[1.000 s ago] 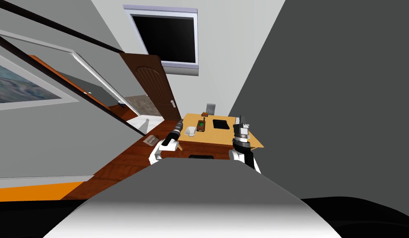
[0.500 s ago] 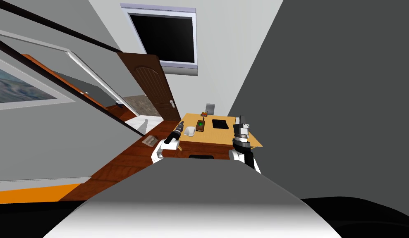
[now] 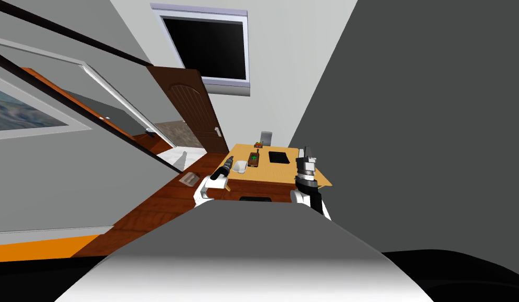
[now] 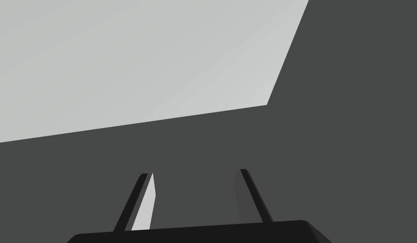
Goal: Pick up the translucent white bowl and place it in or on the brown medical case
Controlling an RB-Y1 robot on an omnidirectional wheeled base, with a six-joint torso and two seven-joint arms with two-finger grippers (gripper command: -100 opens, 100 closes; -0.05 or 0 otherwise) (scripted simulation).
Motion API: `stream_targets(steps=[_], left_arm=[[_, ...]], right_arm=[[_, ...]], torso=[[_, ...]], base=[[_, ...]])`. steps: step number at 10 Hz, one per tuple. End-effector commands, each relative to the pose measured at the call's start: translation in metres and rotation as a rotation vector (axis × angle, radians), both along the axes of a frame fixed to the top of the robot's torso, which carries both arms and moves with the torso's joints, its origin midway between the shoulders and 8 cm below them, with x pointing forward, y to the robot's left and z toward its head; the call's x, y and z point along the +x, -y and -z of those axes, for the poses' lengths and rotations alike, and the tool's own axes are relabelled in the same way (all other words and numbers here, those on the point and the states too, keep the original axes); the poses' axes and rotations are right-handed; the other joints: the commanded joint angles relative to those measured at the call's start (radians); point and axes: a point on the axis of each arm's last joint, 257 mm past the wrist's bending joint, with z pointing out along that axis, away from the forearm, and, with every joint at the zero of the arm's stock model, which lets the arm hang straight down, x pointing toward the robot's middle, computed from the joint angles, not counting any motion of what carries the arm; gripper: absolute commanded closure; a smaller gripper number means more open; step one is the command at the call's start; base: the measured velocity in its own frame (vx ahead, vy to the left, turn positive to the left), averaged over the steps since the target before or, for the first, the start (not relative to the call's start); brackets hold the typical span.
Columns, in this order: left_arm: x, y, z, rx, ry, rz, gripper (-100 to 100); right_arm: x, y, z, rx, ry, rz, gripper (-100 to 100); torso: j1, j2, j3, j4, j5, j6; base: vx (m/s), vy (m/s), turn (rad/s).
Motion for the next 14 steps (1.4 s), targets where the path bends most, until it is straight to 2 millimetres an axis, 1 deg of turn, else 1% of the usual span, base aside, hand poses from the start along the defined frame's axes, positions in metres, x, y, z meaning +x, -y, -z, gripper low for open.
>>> stream_targets(steps=[1,7,9,10,11,12,13,14], left_arm=[[0.001,-0.003,0.015,0.002,-0.055,-0.012,-100],[-0.007,-0.015,0.060,0.003,-0.227,-0.051,-100],[-0.012,-0.018,0.074,0.001,-0.286,-0.063,-100],[-0.015,-0.018,0.078,0.000,-0.304,-0.067,-100],[-0.018,-0.020,0.088,-0.003,-0.345,-0.075,-100],[-0.019,-0.021,0.089,-0.003,-0.354,-0.077,-100],[-0.023,-0.022,0.100,-0.007,-0.400,-0.085,-100],[-0.023,-0.022,0.100,-0.007,-0.401,-0.085,-100]], right_arm=[[0.000,0.000,0.000,0.000,0.000,0.000,0],[0.000,0.000,0.000,0.000,0.000,0.000,0],[0.000,0.000,0.000,0.000,0.000,0.000,0],[0.000,0.000,0.000,0.000,0.000,0.000,0],[0.000,0.000,0.000,0.000,0.000,0.000,0],[0.000,0.000,0.000,0.000,0.000,0.000,0],[0.000,0.000,0.000,0.000,0.000,0.000,0],[0.000,0.000,0.000,0.000,0.000,0.000,0]], torso=[[0.000,0.000,0.000,0.000,0.000,0.000],[0.000,0.000,0.000,0.000,0.000,0.000],[0.000,-0.001,0.000,0.000,0.000,0.000],[0.000,-0.001,0.000,0.000,0.000,0.000],[0.000,-0.001,0.000,0.000,0.000,0.000],[0.000,-0.001,0.000,0.000,0.000,0.000],[0.000,-0.001,0.000,0.000,0.000,0.000],[0.000,-0.001,-0.001,0.000,0.000,0.000]], base=[[0.003,-0.021,-0.005],[0.007,-0.018,0.001],[0.013,-0.018,0.010],[0.011,-0.016,0.007],[0.013,-0.020,0.016],[0.013,-0.017,0.009],[0.016,-0.019,0.021],[0.015,-0.015,0.011]])
